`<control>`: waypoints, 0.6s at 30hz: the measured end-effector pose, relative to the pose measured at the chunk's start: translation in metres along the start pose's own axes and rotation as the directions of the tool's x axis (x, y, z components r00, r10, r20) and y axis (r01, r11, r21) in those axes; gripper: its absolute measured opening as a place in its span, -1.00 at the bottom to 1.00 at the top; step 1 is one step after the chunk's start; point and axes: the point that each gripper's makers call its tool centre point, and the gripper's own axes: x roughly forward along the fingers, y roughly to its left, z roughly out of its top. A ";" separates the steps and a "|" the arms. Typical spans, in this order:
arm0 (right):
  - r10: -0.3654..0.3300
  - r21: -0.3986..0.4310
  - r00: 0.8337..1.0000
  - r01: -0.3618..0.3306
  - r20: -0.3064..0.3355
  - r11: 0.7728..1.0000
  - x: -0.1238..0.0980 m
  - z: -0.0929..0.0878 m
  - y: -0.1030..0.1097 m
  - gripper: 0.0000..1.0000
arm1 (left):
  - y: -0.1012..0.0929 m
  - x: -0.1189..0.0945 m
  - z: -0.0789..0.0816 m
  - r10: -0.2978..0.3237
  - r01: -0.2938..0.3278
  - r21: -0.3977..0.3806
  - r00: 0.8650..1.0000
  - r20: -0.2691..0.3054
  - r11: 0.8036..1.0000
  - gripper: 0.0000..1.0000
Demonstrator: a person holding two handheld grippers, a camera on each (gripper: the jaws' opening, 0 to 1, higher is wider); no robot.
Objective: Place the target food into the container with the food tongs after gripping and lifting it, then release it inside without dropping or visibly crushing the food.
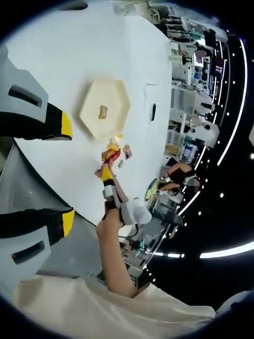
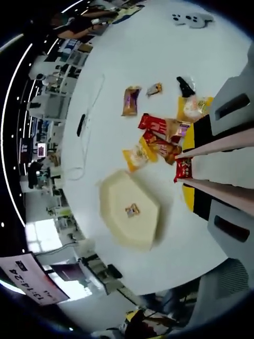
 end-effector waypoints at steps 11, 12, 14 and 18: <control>-0.006 -0.025 0.995 0.009 0.100 1.000 -0.023 0.049 -0.002 -0.57 | -0.002 -0.004 0.003 0.008 -0.008 0.005 1.000 0.021 1.000 0.01; -0.006 -0.026 0.994 0.009 0.106 1.000 -0.024 0.053 -0.001 -0.57 | -0.002 -0.005 0.003 0.010 -0.010 0.006 1.000 0.025 1.000 0.01; -0.008 -0.033 0.992 0.012 0.123 0.999 -0.028 0.062 0.000 -0.57 | -0.002 -0.006 0.004 0.010 -0.011 0.008 1.000 0.030 1.000 0.01; -0.006 -0.046 0.989 0.013 0.148 0.999 -0.032 0.077 0.002 -0.57 | -0.002 -0.007 0.004 0.011 -0.011 0.010 0.999 0.036 1.000 0.01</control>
